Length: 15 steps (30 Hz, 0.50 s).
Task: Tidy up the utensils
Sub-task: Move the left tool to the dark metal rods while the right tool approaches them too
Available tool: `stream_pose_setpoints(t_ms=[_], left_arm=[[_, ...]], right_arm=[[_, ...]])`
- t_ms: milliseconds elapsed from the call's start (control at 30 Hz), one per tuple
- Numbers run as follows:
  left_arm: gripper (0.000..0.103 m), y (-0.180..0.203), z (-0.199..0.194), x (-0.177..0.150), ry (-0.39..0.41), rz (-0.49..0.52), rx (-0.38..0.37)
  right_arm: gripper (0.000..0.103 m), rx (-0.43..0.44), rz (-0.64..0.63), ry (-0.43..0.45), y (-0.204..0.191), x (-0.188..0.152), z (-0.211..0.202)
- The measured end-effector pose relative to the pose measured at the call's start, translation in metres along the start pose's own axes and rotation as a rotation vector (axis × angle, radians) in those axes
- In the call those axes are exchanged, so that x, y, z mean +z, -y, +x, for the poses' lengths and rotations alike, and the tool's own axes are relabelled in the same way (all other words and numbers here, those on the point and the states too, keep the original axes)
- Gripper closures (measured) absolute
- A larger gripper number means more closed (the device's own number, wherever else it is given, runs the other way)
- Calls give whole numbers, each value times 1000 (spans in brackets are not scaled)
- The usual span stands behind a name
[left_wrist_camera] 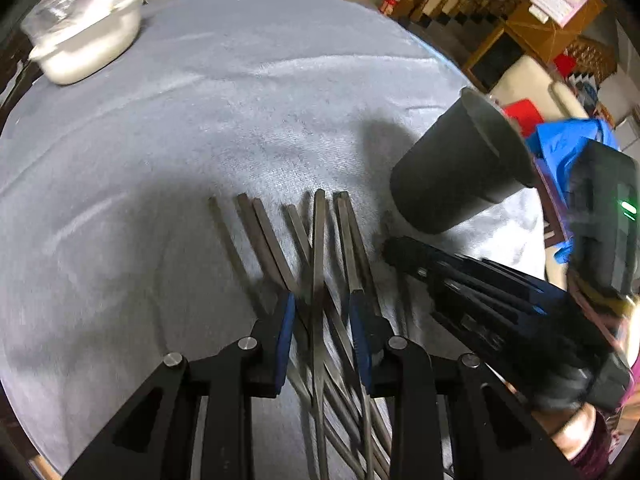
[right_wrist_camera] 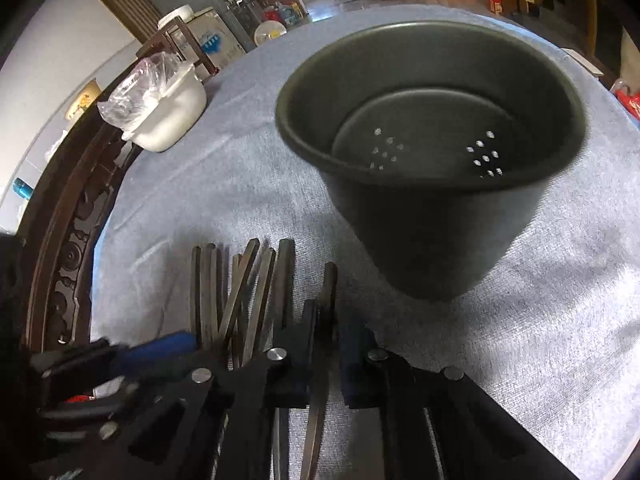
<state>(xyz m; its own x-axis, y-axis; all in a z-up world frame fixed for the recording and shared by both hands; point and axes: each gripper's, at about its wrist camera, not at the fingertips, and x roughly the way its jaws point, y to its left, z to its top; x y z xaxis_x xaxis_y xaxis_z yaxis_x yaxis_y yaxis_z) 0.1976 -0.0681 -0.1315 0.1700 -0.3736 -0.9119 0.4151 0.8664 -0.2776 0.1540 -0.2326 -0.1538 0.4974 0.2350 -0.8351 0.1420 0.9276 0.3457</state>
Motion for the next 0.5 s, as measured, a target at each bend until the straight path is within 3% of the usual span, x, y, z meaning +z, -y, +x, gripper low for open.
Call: stream_pose_setpoints(t_ms=[133, 200, 267, 500], left_arm=[[76, -3, 6, 8, 1, 3, -16], [90, -7, 8, 9, -8, -3, -26], [94, -11, 9, 8, -16, -4, -44], [96, -9, -1, -2, 13, 15, -49]], right_arm=[[93, 36, -6, 28, 1, -1, -14], [93, 57, -13, 40, 1, -2, -21], [93, 81, -18, 55, 0, -2, -27], [93, 94, -1, 52, 5, -5, -32]])
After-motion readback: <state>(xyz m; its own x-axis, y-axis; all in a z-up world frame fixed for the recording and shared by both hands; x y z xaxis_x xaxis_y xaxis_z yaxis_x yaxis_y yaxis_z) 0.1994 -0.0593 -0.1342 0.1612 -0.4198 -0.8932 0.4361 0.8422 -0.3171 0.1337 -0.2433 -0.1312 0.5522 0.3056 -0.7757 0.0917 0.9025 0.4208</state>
